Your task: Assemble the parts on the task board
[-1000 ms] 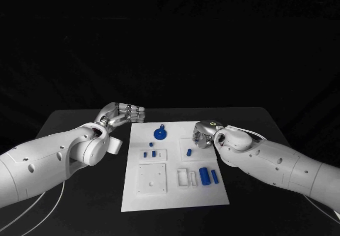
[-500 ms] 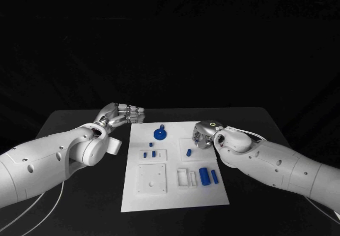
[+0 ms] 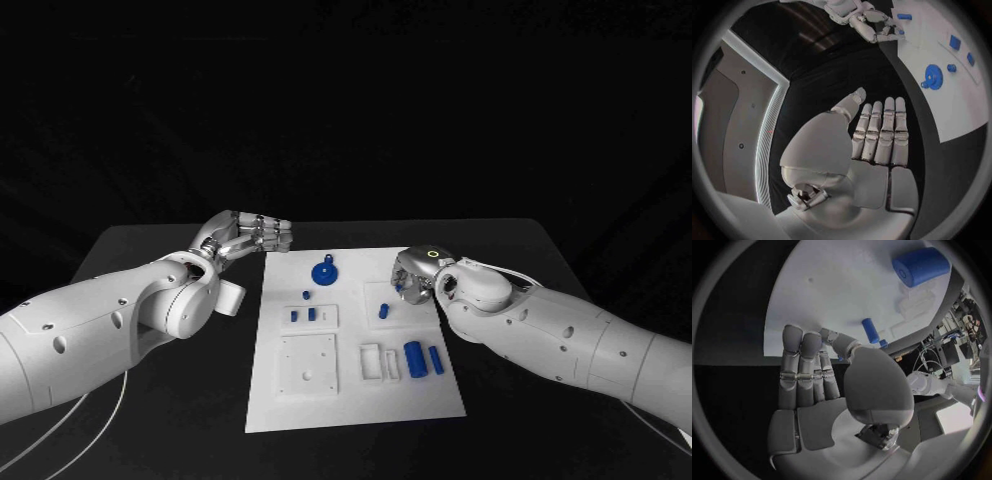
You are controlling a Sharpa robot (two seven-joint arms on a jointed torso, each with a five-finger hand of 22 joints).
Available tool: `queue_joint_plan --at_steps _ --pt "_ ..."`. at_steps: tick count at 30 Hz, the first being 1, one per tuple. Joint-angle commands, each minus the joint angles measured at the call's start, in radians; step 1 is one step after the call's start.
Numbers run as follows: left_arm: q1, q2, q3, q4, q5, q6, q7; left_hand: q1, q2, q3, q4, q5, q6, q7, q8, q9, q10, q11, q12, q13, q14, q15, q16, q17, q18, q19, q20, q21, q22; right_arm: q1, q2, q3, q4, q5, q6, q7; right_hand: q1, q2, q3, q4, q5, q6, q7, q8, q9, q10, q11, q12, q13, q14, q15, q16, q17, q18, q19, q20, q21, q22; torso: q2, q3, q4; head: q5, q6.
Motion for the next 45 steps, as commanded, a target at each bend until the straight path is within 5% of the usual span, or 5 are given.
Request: queue_joint_plan --at_steps 1,19,45 --pt "0.001 0.000 0.001 0.000 0.006 0.010 0.002 0.001 0.007 -0.004 0.000 -0.002 -0.002 0.007 0.000 -0.001 -0.008 -0.001 0.000 0.000 -0.003 -0.002 -0.004 0.000 0.008 0.005 -0.001 0.005 -0.002 -0.006 -0.004 -0.004 -0.004 -0.017 0.028 -0.022 0.012 0.011 0.009 -0.003 0.002 0.013 -0.002 0.000 0.001 0.016 -0.003 0.003 0.002 -0.003 -0.001 0.006 0.002 0.012 0.002 -0.003 -0.002 0.015 0.000 -0.0007 0.0009 -0.001 0.000" --pt "0.001 0.001 0.001 -0.003 0.006 0.010 0.000 0.002 0.010 -0.005 0.001 -0.002 -0.002 0.007 0.000 -0.001 -0.010 0.000 0.000 0.000 -0.001 -0.002 -0.004 0.000 0.008 0.007 -0.002 0.006 -0.004 -0.007 0.000 -0.004 -0.003 -0.008 0.026 -0.017 -0.001 0.059 -0.025 0.007 -0.051 0.087 -0.021 0.000 0.004 0.082 -0.029 0.004 0.003 0.001 -0.016 0.003 0.001 -0.011 0.021 -0.018 -0.014 0.047 0.000 -0.0008 0.0005 -0.003 -0.001" --pt "0.001 0.002 0.001 -0.011 0.006 0.014 -0.004 0.004 0.012 -0.006 0.000 -0.001 -0.002 0.007 0.000 -0.001 -0.014 0.000 0.000 0.000 0.003 -0.004 -0.004 0.001 0.007 0.008 -0.003 0.007 -0.006 -0.007 -0.011 0.001 0.012 0.026 0.006 -0.023 -0.014 0.072 -0.029 -0.015 -0.050 0.105 -0.027 0.000 0.005 0.100 -0.035 0.004 0.004 0.004 -0.021 0.002 0.003 -0.016 0.033 -0.023 -0.025 0.081 0.000 -0.0013 0.0004 0.002 0.002"
